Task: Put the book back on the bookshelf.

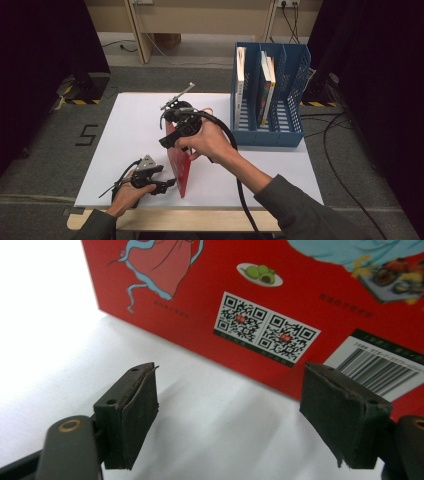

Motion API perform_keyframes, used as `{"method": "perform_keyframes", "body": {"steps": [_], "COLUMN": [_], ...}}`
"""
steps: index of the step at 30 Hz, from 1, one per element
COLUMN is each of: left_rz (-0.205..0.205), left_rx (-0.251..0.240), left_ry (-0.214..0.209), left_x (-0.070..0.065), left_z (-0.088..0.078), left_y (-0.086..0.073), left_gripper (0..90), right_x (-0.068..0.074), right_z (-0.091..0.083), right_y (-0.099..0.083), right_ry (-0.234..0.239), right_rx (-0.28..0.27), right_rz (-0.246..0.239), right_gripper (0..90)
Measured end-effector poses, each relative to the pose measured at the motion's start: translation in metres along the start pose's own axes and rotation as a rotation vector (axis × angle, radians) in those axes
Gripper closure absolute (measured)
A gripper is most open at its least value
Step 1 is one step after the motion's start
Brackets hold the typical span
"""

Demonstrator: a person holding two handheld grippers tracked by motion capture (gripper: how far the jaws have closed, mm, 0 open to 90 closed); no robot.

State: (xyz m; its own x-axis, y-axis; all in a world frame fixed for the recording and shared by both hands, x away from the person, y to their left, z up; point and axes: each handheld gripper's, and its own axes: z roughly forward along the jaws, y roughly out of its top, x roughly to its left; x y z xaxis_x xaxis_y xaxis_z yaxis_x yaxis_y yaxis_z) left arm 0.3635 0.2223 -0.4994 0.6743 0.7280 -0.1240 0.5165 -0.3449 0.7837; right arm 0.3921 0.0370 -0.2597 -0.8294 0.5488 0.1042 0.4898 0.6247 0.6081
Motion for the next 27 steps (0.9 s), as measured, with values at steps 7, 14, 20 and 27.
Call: {"method": "perform_keyframes", "body": {"steps": [7, 14, 20, 27], "left_rz": [-0.001, 0.003, 0.011, -0.006], "left_rx": [-0.002, 0.005, 0.011, 0.005], "left_ry": [0.009, 0.018, 0.022, 0.017], "left_x": [0.001, 0.001, 0.000, 0.002], "left_z": [0.001, 0.003, 0.003, 0.003], "left_y": [-0.001, -0.002, -0.002, -0.002], "left_gripper": [22.9, 23.9, 24.3, 24.4], "right_x": [0.011, 0.010, 0.005, -0.049], "right_z": [0.001, -0.005, -0.018, -0.032], "right_y": [0.007, 0.008, 0.007, -0.011], "right_ry": [0.001, 0.043, 0.074, 0.087], "right_rx": [0.009, -0.025, -0.070, -0.186], "right_rz": [-0.023, -0.008, -0.006, 0.148], "right_gripper": [39.7, 39.0, 35.2, 32.1]}}
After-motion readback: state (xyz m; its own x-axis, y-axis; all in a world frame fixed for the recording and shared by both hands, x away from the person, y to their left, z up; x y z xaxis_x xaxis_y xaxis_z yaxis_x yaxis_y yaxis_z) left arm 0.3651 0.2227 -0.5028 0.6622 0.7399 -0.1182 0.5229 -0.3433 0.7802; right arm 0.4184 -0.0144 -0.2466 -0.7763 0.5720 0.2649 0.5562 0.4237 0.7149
